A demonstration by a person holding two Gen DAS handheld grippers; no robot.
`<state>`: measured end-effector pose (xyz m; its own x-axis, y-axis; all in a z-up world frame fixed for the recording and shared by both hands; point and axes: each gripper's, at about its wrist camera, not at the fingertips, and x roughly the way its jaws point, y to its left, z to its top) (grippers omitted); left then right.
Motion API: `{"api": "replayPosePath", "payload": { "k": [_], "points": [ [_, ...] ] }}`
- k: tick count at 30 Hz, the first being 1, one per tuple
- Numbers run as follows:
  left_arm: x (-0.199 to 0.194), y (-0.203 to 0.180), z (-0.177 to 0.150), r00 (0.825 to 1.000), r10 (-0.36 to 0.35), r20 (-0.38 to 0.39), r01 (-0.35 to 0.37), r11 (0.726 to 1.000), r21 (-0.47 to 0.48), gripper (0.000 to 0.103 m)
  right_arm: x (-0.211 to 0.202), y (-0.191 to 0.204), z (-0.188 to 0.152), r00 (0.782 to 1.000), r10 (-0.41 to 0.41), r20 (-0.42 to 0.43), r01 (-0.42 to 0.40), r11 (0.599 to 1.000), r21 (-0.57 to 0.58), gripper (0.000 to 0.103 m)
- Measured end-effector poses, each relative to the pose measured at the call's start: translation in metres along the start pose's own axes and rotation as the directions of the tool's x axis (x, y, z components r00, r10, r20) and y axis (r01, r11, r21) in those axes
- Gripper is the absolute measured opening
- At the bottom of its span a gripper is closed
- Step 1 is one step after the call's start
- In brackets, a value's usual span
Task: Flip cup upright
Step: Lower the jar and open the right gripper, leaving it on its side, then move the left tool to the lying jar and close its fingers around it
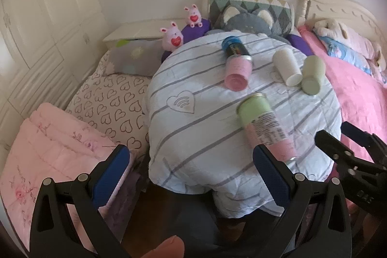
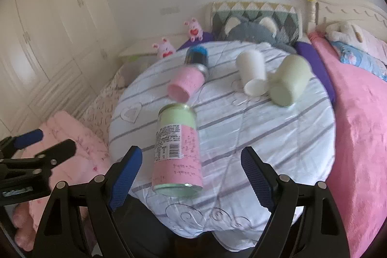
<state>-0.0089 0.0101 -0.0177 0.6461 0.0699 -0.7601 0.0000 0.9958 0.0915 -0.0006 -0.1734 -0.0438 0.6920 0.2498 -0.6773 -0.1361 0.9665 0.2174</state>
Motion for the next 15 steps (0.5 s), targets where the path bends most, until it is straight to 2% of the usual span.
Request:
{"api": "replayPosePath", "payload": {
  "k": [5, 15],
  "points": [
    [-0.008, -0.016, 0.002, 1.000, -0.008, 0.012, 0.008, 1.000, 0.013, 0.103, -0.018, -0.013, -0.007, 1.000, 0.006, 0.029, -0.007, 0.999, 0.038, 0.085],
    [-0.013, -0.046, 0.001, 1.000, -0.013, 0.007, 0.013, 0.999, 0.033, 0.103, -0.026, -0.047, -0.016, 0.999, -0.005, 0.040, 0.001, 0.995, 0.098, 0.085]
  ]
}}
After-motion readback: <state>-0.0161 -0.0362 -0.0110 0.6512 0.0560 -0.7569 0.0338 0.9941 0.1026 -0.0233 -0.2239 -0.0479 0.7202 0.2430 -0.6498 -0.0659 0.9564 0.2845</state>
